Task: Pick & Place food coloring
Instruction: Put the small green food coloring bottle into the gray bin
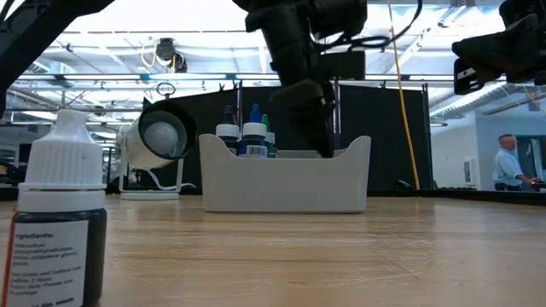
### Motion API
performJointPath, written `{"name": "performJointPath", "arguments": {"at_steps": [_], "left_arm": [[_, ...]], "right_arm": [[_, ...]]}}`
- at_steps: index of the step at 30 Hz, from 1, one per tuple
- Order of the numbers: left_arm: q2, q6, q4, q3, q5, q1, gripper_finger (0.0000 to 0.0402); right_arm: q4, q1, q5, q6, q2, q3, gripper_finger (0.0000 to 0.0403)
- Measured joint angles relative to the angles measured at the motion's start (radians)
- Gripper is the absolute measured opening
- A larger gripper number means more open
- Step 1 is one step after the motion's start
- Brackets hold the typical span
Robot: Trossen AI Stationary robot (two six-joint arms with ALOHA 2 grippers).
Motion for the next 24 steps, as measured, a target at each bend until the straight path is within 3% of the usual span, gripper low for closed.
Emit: {"name": "performJointPath", "arguments": {"at_steps": [24], "left_arm": [[0.012,-0.092,0.057,-0.011,0.028,0.002,0.0072]], "right_arm": [[0.006,0.0,0.0,-0.008,0.0,0.0,0.0]]}}
